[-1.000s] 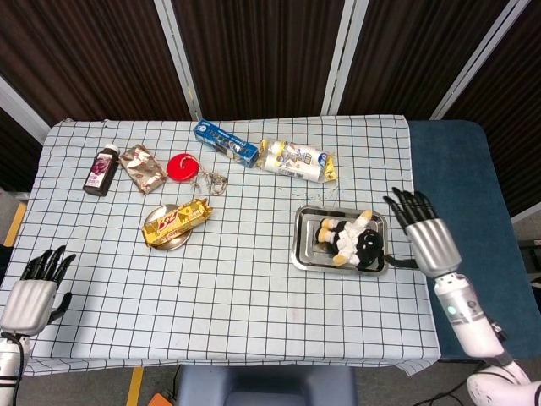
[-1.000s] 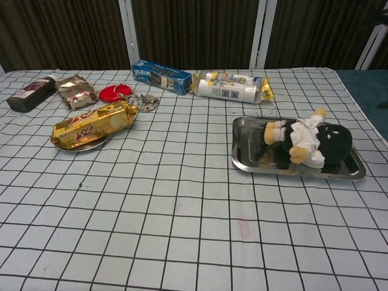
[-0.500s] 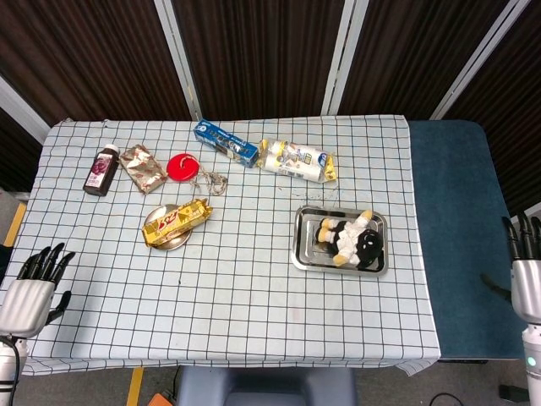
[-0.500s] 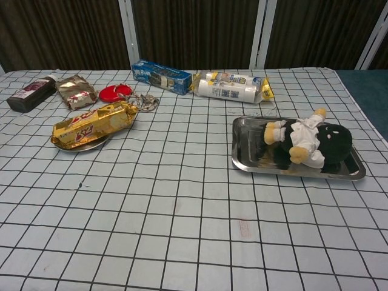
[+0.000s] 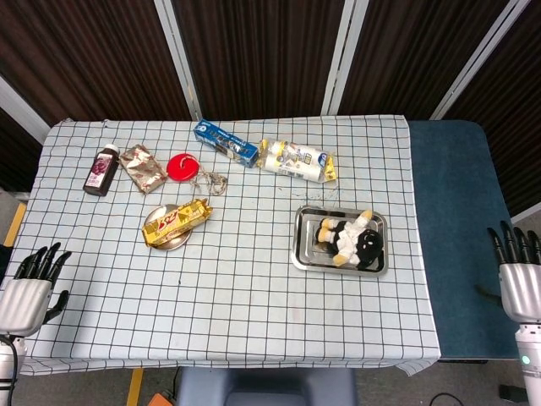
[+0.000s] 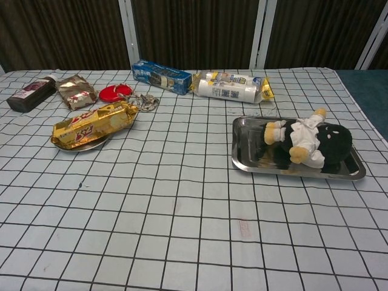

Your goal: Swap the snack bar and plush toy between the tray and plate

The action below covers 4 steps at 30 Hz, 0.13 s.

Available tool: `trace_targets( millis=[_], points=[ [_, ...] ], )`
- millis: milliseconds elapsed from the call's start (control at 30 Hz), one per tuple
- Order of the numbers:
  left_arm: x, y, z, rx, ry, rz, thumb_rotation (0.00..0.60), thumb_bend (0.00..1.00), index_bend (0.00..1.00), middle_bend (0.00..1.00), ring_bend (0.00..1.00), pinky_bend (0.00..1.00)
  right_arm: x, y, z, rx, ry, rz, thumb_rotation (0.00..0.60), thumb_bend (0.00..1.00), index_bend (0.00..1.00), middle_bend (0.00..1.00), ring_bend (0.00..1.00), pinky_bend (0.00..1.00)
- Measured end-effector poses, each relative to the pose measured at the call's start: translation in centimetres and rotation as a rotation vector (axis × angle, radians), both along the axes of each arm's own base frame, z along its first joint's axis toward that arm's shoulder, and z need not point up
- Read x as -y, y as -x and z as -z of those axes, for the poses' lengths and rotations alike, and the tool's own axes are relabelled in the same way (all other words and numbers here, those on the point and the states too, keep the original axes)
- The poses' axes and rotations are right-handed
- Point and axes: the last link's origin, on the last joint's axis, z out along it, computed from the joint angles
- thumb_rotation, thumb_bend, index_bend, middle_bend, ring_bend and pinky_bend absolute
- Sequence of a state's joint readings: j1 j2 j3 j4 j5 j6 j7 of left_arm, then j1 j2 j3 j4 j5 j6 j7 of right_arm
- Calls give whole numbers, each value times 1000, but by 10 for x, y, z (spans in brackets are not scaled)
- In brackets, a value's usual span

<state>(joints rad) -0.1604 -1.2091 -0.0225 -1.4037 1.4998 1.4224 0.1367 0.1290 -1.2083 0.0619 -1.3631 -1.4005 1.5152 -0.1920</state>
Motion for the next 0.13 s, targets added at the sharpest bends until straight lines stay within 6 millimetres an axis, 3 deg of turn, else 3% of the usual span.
trace_targets(
  millis=[133],
  points=[
    [-1,2,1,-1,4,-11,600,441,114,0,0,146,-1,1,2,2,-15,4,600,54,0,0,0,0]
  ],
)
